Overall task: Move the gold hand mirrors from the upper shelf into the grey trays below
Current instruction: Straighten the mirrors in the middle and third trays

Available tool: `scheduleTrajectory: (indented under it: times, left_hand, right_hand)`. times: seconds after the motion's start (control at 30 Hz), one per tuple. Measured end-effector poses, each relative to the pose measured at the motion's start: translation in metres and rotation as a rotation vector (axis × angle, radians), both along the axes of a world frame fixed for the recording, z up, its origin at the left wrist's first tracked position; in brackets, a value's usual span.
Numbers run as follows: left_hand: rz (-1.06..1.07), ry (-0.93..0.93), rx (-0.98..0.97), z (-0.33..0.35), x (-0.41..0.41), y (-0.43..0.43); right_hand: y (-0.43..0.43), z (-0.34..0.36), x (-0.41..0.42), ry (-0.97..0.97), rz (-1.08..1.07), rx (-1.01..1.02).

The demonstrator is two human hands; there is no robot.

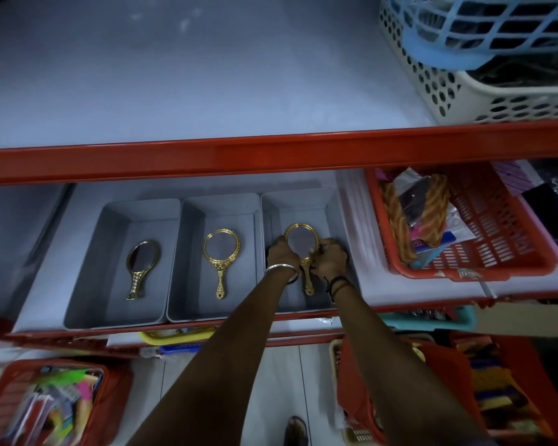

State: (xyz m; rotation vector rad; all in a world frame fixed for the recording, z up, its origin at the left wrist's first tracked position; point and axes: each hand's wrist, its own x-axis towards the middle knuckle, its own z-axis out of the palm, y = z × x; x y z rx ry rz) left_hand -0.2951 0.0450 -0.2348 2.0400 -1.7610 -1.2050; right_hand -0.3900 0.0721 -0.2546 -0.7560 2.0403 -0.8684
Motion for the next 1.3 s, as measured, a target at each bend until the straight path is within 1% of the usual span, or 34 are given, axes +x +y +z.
scheduleTrajectory:
  times: [0.13,0.2,0.27,0.37,0.47,0.57,0.67,0.73,0.83,0.9,1.0,1.1,1.3]
  left_hand:
    - [0.020,0.018,-0.041,-0.001,0.000,0.001]
    - [0.025,0.020,-0.049,-0.002,0.000,0.001]
    - [0.029,0.018,-0.047,-0.003,-0.001,0.000]
    - [0.029,0.012,-0.052,-0.003,-0.002,0.000]
    - [0.034,0.013,-0.047,-0.003,-0.002,0.000]
    - [0.077,0.013,-0.020,0.003,-0.003,0.003]
    - [0.129,-0.005,-0.002,0.009,-0.003,0.014]
    - [0.092,-0.017,0.026,0.010,-0.002,0.021]
    - [-0.023,-0.048,0.095,0.011,0.001,0.031]
    - [-0.056,-0.061,0.099,0.010,0.002,0.035]
    - [-0.052,-0.023,0.110,0.008,0.002,0.040]
    - [-0.056,-0.027,0.107,0.006,0.001,0.040]
    - [-0.038,-0.013,0.076,0.006,0.003,0.042]
  right_hand:
    - [0.004,0.012,0.004,-0.024,-0.006,0.006]
    - [0.002,0.006,0.004,-0.046,-0.041,-0.035]
    - [0.001,-0.002,0.003,-0.035,-0.043,-0.034]
    - [0.004,0.011,0.007,-0.056,-0.058,-0.050]
    - [0.007,0.020,0.008,-0.006,-0.029,0.002]
    - [0.008,0.016,0.007,-0.046,-0.054,-0.047]
    - [0.013,-0.001,-0.002,-0.052,-0.026,0.004]
    - [0.020,-0.005,-0.007,-0.061,0.015,0.047]
    - [0.032,0.008,-0.007,-0.029,0.101,0.089]
    - [0.038,0.012,-0.005,-0.038,0.123,0.098]
    - [0.042,0.014,-0.002,-0.014,0.162,0.095]
    - [0.044,0.019,0.002,0.037,0.190,0.081]
    - [0.046,0.023,0.006,0.094,0.188,0.066]
